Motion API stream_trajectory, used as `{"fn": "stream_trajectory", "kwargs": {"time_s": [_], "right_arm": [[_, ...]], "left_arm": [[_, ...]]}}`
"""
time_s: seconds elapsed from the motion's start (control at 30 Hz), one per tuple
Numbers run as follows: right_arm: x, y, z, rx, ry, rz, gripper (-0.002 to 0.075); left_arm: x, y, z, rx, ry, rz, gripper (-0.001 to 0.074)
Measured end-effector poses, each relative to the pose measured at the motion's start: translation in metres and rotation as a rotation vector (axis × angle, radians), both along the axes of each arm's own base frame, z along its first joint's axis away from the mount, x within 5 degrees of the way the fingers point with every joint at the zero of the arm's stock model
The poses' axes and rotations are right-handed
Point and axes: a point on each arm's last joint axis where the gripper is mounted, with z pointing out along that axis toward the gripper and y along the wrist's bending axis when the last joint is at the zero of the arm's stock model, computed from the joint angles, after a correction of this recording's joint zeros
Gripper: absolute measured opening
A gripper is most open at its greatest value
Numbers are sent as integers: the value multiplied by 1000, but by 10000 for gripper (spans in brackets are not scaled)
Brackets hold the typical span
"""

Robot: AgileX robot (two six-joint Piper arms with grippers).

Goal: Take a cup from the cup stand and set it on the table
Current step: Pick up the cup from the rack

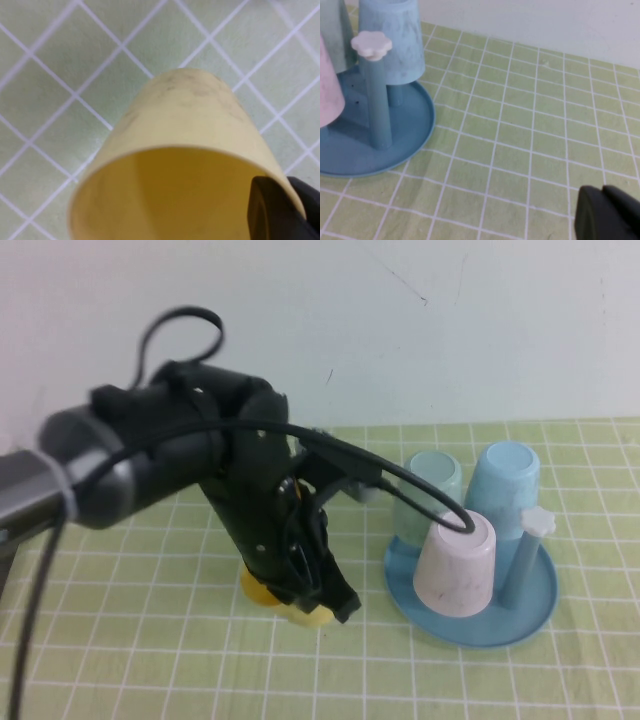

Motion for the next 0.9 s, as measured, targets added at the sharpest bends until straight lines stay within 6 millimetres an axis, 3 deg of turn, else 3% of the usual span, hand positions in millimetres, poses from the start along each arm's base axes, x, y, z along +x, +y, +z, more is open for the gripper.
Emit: {"fn": "stream_trajectory", "kwargs": {"time_s": [0.3, 0.43, 0.67, 0.9], "right_arm": [[0, 0, 0, 0, 0, 0, -3], [0, 0, 0, 0, 0, 0, -3], [0, 0, 0, 2, 0, 0, -3], [-3, 10, 13, 34, 5, 107, -3]], "left_arm": [[-42, 18, 86, -274, -131, 33, 5], [-62, 18, 113, -449, -127, 13, 4], [-81, -1, 138, -795, 0, -103, 4], [-77, -19, 151, -1091, 76, -152, 4]]}}
